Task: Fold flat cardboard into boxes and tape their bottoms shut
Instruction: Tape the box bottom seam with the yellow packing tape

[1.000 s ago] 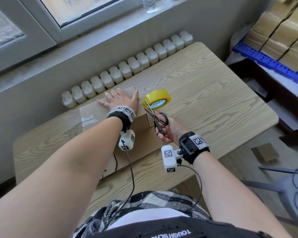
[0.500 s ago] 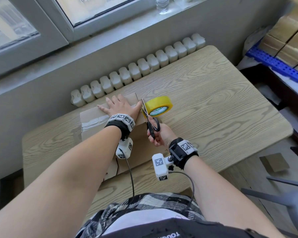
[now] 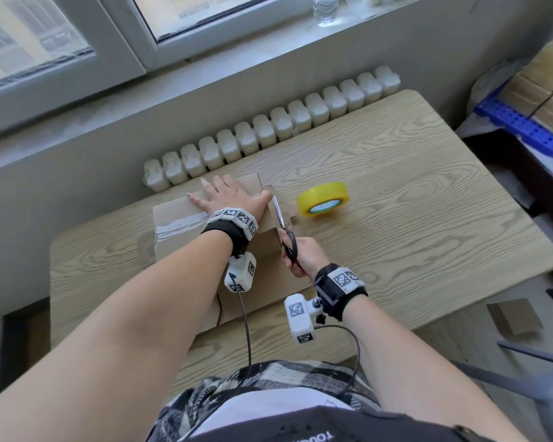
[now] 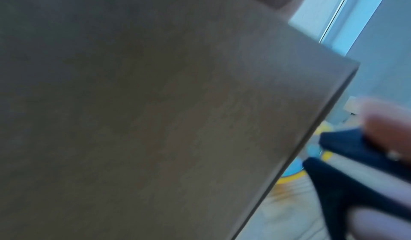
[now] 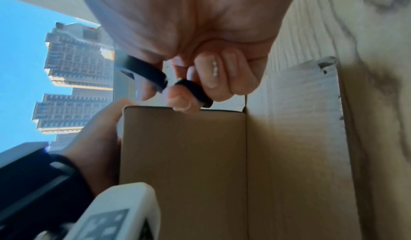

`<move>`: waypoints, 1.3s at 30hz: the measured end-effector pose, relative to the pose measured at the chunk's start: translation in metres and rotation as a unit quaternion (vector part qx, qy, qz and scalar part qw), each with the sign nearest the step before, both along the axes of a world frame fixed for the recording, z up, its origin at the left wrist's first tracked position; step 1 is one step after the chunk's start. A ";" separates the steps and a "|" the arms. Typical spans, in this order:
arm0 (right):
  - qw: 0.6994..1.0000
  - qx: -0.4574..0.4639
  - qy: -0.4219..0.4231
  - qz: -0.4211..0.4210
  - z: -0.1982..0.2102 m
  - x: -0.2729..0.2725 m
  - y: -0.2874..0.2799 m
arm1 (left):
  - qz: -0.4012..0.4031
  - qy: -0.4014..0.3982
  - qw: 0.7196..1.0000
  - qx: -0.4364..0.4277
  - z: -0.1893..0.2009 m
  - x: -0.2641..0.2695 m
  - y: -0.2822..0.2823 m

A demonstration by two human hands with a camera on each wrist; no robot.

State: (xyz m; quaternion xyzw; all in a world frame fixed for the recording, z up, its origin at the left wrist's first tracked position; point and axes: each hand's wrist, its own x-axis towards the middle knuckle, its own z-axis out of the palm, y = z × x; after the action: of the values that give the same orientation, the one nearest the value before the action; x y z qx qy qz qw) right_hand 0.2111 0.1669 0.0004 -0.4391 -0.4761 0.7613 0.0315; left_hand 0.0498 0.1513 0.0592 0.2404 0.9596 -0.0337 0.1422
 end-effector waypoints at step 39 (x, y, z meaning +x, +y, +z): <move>0.928 0.341 -0.099 0.111 0.047 -0.090 0.015 | 0.143 -0.021 0.981 0.132 0.009 -0.045 -0.089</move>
State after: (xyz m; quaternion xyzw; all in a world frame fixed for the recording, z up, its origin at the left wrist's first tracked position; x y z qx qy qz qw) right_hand 0.1215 0.1821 0.0478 -0.4191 -0.7535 0.5042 0.0478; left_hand 0.0044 0.0620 0.0680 0.1185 0.9768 0.1192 0.1328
